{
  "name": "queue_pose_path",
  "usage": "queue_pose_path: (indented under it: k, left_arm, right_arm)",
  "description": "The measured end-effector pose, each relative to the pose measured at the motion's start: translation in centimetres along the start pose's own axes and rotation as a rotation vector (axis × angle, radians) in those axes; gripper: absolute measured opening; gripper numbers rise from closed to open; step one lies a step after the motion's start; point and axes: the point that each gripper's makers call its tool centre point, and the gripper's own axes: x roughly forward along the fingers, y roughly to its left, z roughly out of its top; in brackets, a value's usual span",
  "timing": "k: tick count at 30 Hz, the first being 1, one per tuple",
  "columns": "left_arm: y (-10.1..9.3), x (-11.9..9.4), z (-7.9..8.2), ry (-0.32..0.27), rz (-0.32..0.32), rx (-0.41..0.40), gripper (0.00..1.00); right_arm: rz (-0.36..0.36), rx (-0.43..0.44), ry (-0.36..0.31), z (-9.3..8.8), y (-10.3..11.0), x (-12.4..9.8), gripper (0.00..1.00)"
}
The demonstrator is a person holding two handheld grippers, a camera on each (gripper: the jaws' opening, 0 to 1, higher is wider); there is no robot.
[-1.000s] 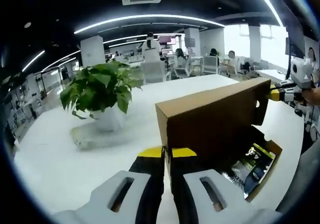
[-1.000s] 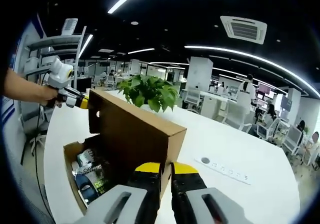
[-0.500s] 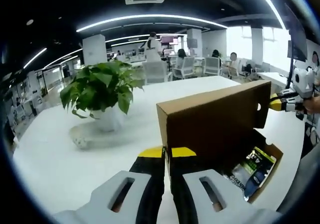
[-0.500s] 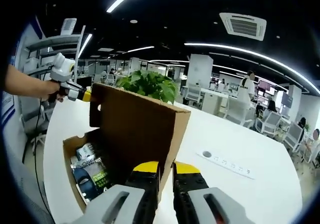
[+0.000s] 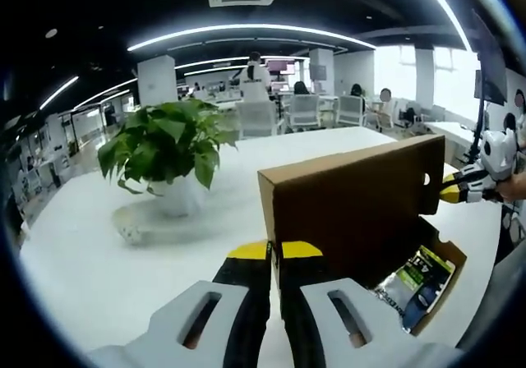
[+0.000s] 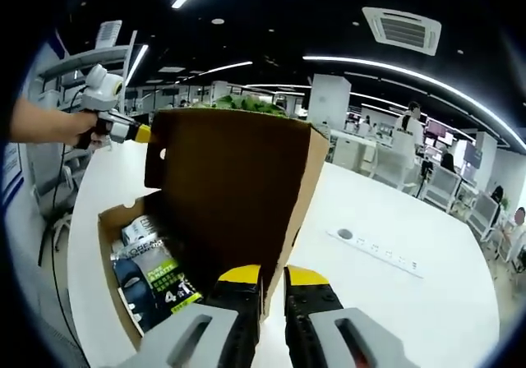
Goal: Operate the shoe box by opening the lid, removing the specified soft item, and placing it in the target area until the item is outside and the box remains undamaged.
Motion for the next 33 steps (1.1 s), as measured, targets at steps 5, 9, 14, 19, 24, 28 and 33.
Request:
queue_pose_path:
  k: [5, 9, 14, 19, 24, 28, 33]
  left_arm:
    - [0.0, 0.2, 0.1, 0.001, 0.001, -0.002, 0.0]
    - [0.0, 0.3, 0.2, -0.004, 0.003, -0.01, 0.0]
    - [0.0, 0.4, 0.2, -0.009, 0.003, -0.017, 0.0]
    - [-0.1, 0.5, 0.3, -0.015, 0.001, -0.021, 0.01]
    - [-0.2, 0.5, 0.2, -0.022, -0.006, -0.017, 0.05]
    - [-0.2, 0.6, -0.6, -0.012, -0.006, 0.0, 0.09]
    - [-0.1, 0.7, -2.2, 0.017, -0.007, 0.001, 0.1]
  right_arm:
    - [-0.003, -0.004, 0.023, -0.8, 0.2, 0.4, 0.04]
    - [-0.018, -0.004, 0.039, -1.2, 0.0, 0.7, 0.03]
    - [-0.03, 0.02, 0.043, -1.3, -0.2, 1.0, 0.0]
    - [-0.039, 0.027, 0.044, -1.4, -0.4, 1.0, 0.0]
    - [-0.033, 0.01, 0.044, -1.4, -0.5, 1.0, 0.0]
    - [-0.03, 0.002, 0.045, -1.4, -0.4, 1.0, 0.0]
    - [-0.029, -0.005, 0.047, -1.4, -0.5, 1.1, 0.0]
